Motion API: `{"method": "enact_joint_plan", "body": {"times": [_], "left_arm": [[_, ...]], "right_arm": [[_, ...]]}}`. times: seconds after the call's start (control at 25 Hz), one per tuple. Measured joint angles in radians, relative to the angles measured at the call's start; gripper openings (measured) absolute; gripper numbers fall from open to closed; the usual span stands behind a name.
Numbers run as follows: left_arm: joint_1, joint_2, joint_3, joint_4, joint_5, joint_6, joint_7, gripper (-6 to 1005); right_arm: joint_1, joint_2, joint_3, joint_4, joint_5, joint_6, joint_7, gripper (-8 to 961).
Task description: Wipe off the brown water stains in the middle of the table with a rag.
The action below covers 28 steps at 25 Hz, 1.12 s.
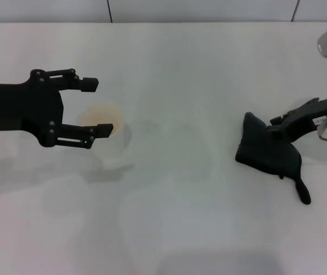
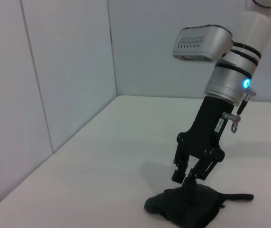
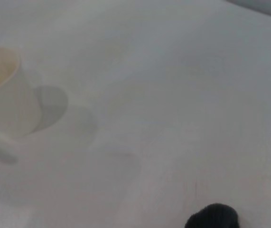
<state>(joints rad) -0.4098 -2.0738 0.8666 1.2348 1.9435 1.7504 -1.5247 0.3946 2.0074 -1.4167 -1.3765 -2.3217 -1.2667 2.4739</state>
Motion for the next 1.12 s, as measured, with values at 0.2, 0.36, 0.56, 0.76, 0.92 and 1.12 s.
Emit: {"method": "enact_joint_plan", "body": {"times": [0.2, 0.36, 0.56, 0.76, 0.92, 1.12], "left_arm": [[0.000, 0.000, 0.000, 0.000, -0.005, 0.000, 0.000, 884], [0.003, 0.000, 0.000, 0.000, -0.031, -0.001, 0.000, 884], [0.005, 0.000, 0.000, 0.001, -0.055, 0.001, -0.005, 884], [0.033, 0.000, 0.000, 0.001, -0.086, 0.006, -0.007, 884], [0.063, 0.003, 0.000, -0.004, -0.127, 0.024, -0.004, 884], [0.096, 0.001, 0.004, -0.010, -0.153, 0.056, -0.008, 884]], "right_arm": [[-0.014, 0.000, 0.043, -0.004, 0.042, -0.016, -0.053, 379], [-0.038, 0.001, 0.097, -0.007, 0.125, -0.055, -0.148, 465], [-0.081, 0.001, 0.193, 0.034, 0.311, -0.131, -0.349, 573], [-0.114, 0.000, 0.255, 0.076, 0.476, -0.253, -0.555, 644], [-0.139, -0.001, 0.262, 0.078, 0.520, -0.288, -0.655, 663], [-0.142, -0.001, 0.264, 0.107, 0.517, -0.288, -0.707, 659]]}}
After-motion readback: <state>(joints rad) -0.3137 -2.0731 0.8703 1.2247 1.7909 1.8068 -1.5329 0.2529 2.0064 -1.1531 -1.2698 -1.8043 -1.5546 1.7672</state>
